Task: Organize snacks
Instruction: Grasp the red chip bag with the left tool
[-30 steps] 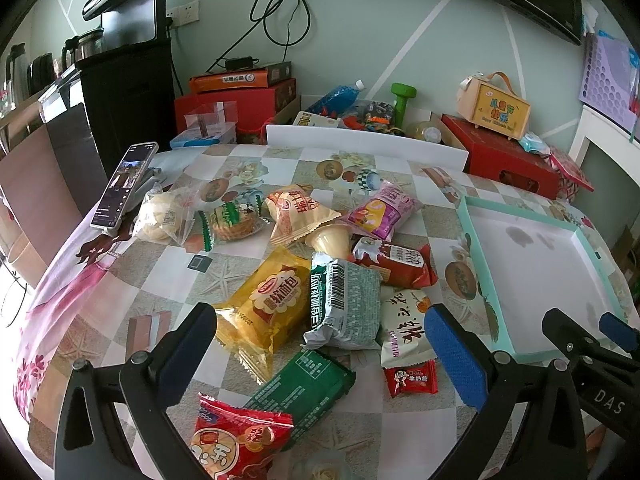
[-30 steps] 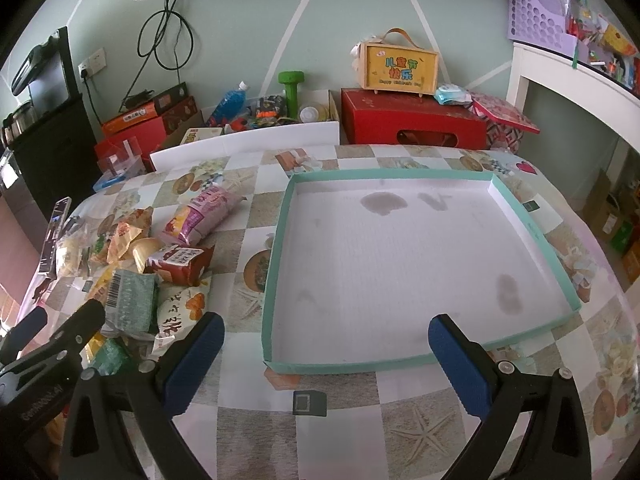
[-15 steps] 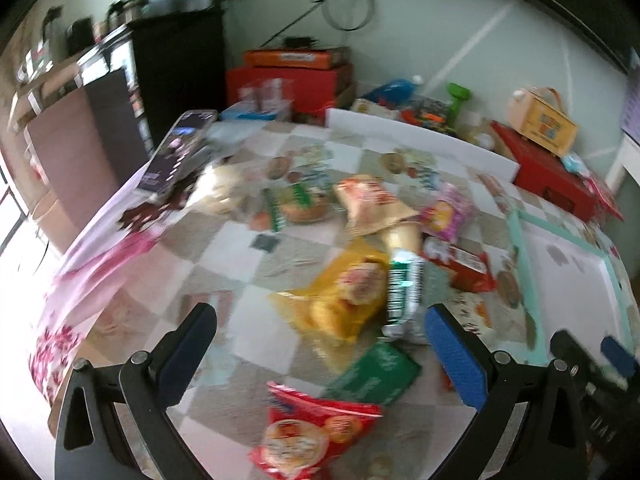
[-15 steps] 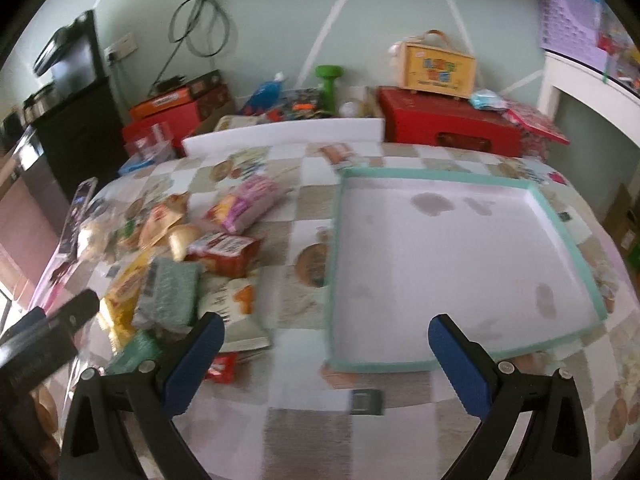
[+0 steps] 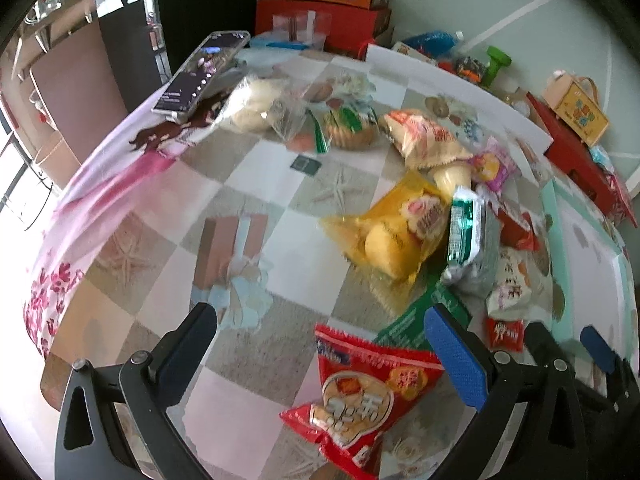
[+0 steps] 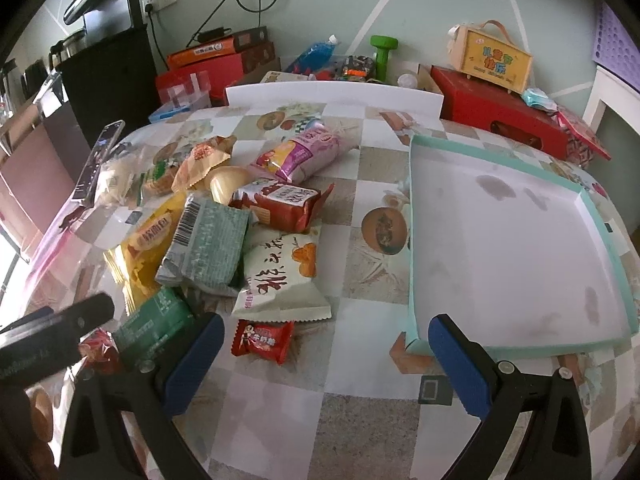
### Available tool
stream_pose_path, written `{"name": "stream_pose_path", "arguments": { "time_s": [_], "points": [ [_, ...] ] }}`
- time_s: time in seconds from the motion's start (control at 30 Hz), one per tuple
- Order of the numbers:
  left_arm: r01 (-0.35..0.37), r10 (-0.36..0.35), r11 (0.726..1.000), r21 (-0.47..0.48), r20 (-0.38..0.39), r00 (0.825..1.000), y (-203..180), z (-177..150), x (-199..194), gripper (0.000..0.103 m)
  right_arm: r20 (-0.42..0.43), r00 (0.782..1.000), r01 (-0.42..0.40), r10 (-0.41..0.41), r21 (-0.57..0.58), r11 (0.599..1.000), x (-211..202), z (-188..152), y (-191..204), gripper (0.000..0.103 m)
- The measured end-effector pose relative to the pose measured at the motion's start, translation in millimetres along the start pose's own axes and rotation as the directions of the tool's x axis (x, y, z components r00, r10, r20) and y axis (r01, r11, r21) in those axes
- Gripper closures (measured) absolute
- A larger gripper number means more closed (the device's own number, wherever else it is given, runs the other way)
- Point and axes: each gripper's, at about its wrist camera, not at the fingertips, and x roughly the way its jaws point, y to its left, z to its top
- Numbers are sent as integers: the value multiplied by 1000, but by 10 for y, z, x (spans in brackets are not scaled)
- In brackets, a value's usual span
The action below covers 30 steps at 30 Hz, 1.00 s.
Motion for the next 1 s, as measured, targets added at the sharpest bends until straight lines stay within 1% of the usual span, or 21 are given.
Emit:
{"name": "stream_pose_path", "arguments": {
  "time_s": [0.13,0.33,0.43,0.57,0.63,0.77,0.83,0.87,0.9,0.93,0.97,1.0],
  "points": [
    [16,-15,1000,18,-38,999,18,-90,14,0,5,1000,14,-14,6,1000,-57,-5,-34,0],
    [51,-48,997,55,-54,997,-12,-174,-35,0,7,999,35,-35,36,999,-102,-8,-111,0],
    [59,-53,995,81,-70,996,-47,-219,-18,1,6,999,44,-45,41,998,-117,-10,-116,0],
    [76,-69,993,86,-85,994,-40,-259,-11,1,16,999,47,-47,34,998,-171,-10,-86,0],
    [85,-77,993,82,-104,992,-41,-286,33,1,19,999,49,-50,29,998,-192,-13,-62,0],
    [67,-56,995,74,-143,988,-26,-327,144,1,19,998,52,-52,20,998,-215,-28,-14,0],
    [63,-52,996,69,-150,987,-12,-336,166,1,17,998,53,-53,11,999,-210,-32,12,0],
    [64,-54,996,65,-151,987,-1,-337,172,3,15,998,54,-54,5,999,-206,-33,30,0],
    [67,-57,996,63,-150,987,5,-335,173,13,15,998,54,-54,0,999,-203,-36,44,0],
    [74,-64,995,61,-150,987,9,-332,172,18,15,998,54,-54,-4,999,-202,-39,62,0],
    [70,-60,995,65,-144,988,3,-320,169,28,14,999,53,-52,-8,999,-201,-41,74,0],
    [67,-57,995,69,-139,989,18,-330,162,29,14,999,51,-51,-11,999,-199,-43,90,0]
  ]
}}
